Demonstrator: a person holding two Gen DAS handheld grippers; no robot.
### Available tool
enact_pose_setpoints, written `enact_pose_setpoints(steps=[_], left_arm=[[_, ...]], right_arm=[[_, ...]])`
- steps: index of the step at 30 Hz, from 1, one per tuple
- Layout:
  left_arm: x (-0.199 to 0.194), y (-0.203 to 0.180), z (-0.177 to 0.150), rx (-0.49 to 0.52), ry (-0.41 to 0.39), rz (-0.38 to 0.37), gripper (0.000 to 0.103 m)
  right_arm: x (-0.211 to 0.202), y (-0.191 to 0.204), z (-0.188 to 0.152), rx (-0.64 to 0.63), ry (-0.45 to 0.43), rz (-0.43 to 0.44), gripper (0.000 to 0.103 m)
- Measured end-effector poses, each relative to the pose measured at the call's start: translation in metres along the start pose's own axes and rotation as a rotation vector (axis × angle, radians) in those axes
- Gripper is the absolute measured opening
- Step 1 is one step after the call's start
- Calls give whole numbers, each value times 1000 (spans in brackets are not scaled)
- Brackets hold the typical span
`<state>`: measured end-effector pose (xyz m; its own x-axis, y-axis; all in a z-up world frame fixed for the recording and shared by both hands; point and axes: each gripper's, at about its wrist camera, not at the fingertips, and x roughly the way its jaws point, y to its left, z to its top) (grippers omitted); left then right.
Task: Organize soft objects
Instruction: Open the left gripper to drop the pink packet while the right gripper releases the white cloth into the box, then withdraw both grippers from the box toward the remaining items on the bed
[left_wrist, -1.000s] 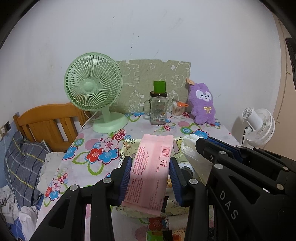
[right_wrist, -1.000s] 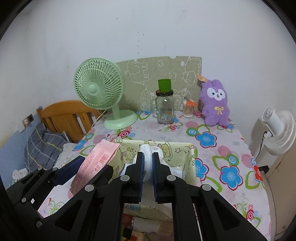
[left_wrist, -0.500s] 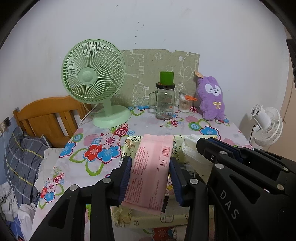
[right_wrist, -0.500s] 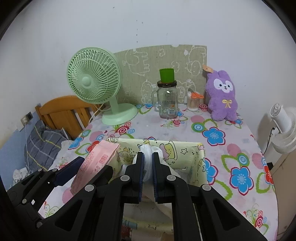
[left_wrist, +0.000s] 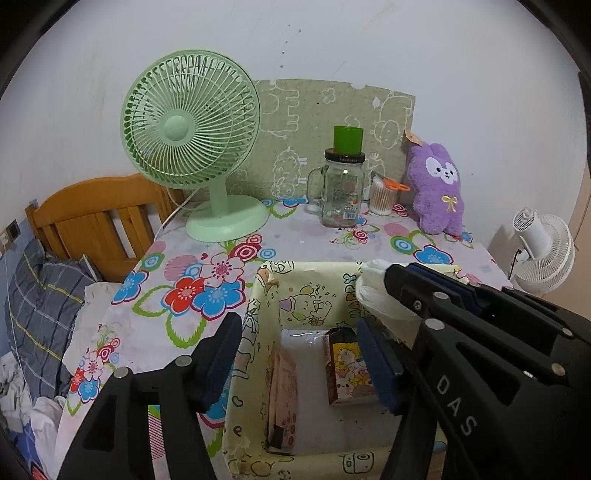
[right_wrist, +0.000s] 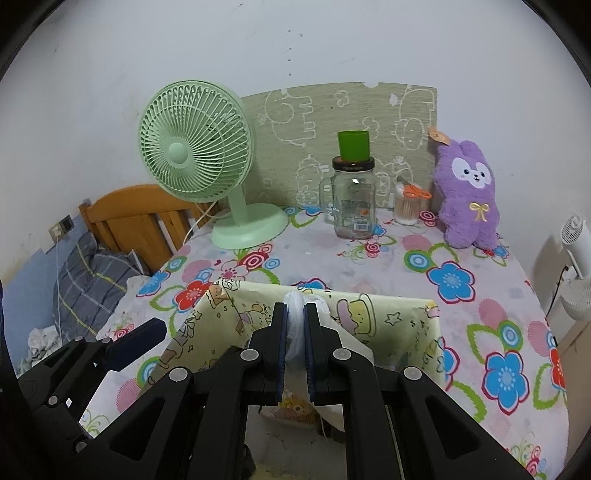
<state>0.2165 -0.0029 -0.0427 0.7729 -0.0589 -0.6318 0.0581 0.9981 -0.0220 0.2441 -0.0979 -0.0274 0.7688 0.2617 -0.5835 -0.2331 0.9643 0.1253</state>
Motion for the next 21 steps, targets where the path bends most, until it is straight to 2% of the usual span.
enact_pose_setpoints(steps=[4, 7, 8, 10, 11, 12, 14, 18, 21], left_arm=[[2, -2, -1, 7, 5, -13, 76], [4, -3, -1, 17, 5, 4, 77], [5, -3, -1, 17, 8, 6, 77], [7, -3, -2, 17, 16, 4, 77], [8, -2, -2, 16, 17, 1, 77], [7, -2, -2, 16, 14, -1, 79], [6, -2, -2, 16, 8, 2, 82], [4, -2, -1, 13, 2, -6, 86], [1, -3, -1, 17, -3, -15, 86]], right_arm=[[9, 0, 0, -10, 19, 9, 11], [13, 1, 0, -20, 27, 6, 19], [14, 1, -1, -20, 30, -2, 25], [17, 1, -2, -16, 37, -9, 47], [17, 0, -3, -10, 33, -12, 65], [15, -1, -4, 2, 17, -14, 75], [10, -2, -4, 8, -8, -19, 80], [6, -1, -3, -3, -4, -45, 89], [1, -1, -2, -5, -4, -69, 91]])
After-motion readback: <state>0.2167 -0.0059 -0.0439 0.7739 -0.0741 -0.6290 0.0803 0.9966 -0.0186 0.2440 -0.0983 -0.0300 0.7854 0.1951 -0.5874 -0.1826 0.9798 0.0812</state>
